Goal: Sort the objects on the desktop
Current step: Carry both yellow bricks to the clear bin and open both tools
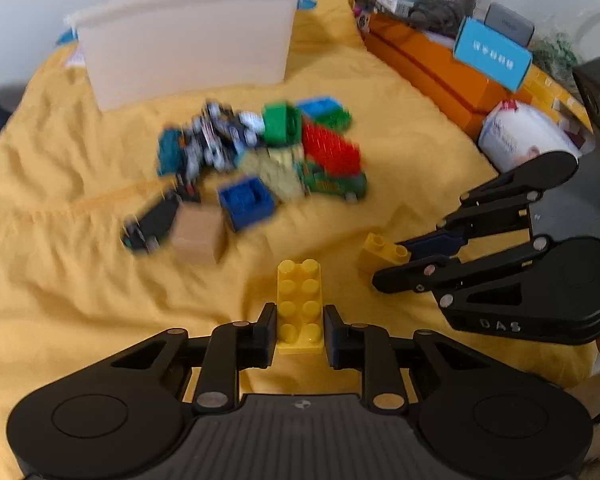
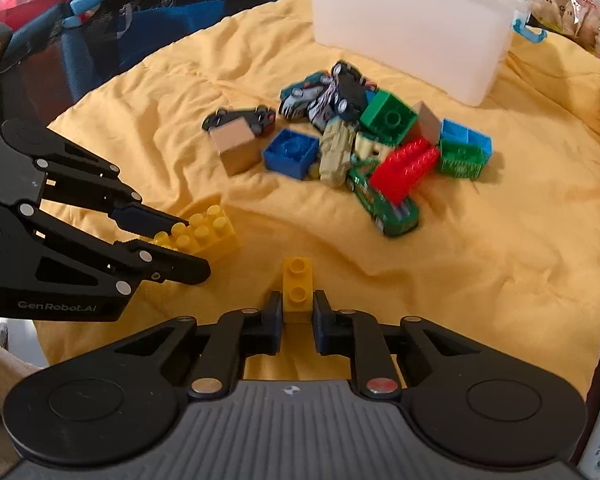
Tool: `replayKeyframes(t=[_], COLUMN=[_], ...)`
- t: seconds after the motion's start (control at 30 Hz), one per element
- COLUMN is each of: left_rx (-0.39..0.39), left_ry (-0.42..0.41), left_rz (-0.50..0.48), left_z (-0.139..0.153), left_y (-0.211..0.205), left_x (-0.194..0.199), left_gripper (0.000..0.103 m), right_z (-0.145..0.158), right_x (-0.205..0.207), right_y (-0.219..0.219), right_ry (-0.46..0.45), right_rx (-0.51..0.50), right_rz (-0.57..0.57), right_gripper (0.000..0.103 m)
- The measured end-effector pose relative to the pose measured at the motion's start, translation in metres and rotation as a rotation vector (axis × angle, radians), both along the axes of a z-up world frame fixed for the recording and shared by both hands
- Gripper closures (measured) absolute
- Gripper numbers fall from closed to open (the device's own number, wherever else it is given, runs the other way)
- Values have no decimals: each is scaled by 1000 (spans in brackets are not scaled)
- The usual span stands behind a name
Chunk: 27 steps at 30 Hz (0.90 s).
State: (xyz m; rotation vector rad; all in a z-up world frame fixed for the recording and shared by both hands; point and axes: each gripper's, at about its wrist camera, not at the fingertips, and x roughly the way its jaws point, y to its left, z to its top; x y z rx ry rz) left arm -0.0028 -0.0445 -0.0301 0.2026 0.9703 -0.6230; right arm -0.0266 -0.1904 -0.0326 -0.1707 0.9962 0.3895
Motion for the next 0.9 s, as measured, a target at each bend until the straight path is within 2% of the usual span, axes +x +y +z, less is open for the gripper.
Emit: replayKeyframes(t=[0.2, 0.47, 0.6, 0.67, 0.77, 0.9], left_rx=[-43, -51, -57, -44, -66, -37], left_ry=[-141, -265, -317, -342, -324, -311], left_rz=[24, 49, 56, 67, 99, 119], left_z=[57, 125, 153, 161, 166, 153], left_y=[7, 10, 7, 4, 1, -5], left_x=[49, 142, 188, 212, 243, 270], left_gripper=[76, 76, 76, 76, 76, 76], right_z=[40, 105, 128, 135, 138, 127], right_x=[36, 117, 155, 172, 204, 238], right_y=[0, -4, -6, -8, -12, -14], right_ry=[-114, -307, -365, -387, -376, -333], right_rx=[-9, -19, -1, -3, 5, -23], right_rz=[-44, -95, -119, -148, -202, -275], right_gripper=[86, 86, 86, 86, 86, 85])
